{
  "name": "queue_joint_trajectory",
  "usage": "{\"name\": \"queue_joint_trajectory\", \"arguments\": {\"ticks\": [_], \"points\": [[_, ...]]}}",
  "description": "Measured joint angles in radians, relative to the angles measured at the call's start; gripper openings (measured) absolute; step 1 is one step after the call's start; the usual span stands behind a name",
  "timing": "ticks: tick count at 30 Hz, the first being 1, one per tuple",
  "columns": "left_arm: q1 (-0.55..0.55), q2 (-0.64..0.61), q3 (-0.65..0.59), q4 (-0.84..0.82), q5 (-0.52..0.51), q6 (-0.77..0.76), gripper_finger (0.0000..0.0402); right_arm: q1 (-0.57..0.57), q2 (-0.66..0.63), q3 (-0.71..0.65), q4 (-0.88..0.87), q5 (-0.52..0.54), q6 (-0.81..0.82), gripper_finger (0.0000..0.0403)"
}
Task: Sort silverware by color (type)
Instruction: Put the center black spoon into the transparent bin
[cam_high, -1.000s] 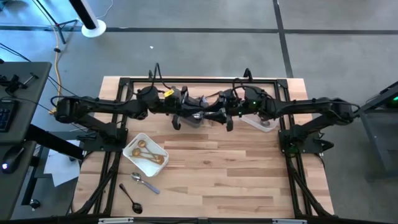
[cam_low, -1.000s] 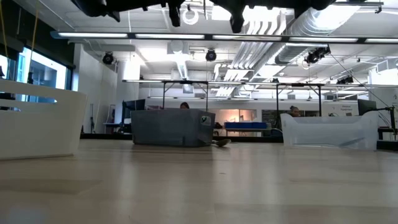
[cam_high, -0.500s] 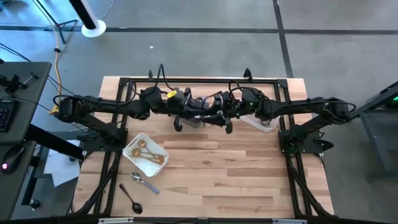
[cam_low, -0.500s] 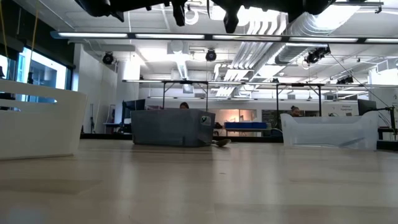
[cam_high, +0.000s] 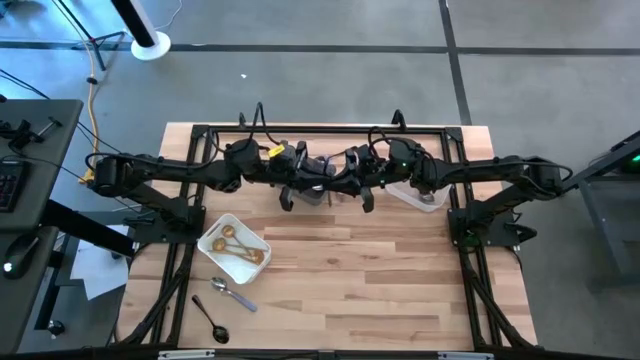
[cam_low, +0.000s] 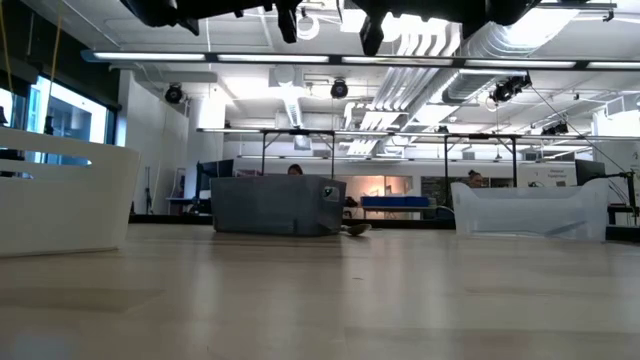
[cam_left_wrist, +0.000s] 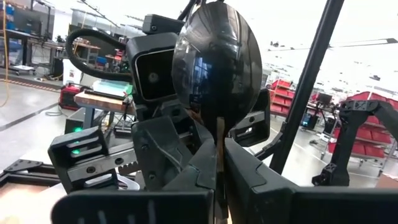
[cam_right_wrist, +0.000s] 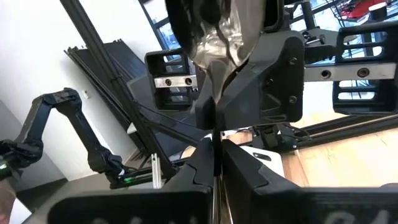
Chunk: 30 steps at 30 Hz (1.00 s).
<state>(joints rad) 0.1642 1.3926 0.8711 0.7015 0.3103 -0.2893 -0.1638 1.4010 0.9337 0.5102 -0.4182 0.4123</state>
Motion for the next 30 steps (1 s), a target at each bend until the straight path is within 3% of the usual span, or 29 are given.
{"name": "queue_joint_trajectory", "arguments": {"ticks": [11,20,26,30], "points": [[0.0,0.0,0.0,-0.016,-0.007,0.006,0.0063,-0.006,0.0,0.0,0.003,-0.015,-0.016,0.0002],[0.048,-0.081,0.0,-0.18,0.013,-0.013,0.0126,-0.059,-0.032,0.0,-0.014,-0.062,-0.035,0.0001],[0.104,-0.225,0.0,-0.394,0.04,0.013,0.0132,-0.111,-0.119,0.0,-0.186,-0.081,-0.102,0.0001],[0.114,-0.318,-0.045,-0.403,0.015,0.048,0.0129,-0.13,-0.194,0.0,-0.344,-0.045,-0.155,0.0001]]}}
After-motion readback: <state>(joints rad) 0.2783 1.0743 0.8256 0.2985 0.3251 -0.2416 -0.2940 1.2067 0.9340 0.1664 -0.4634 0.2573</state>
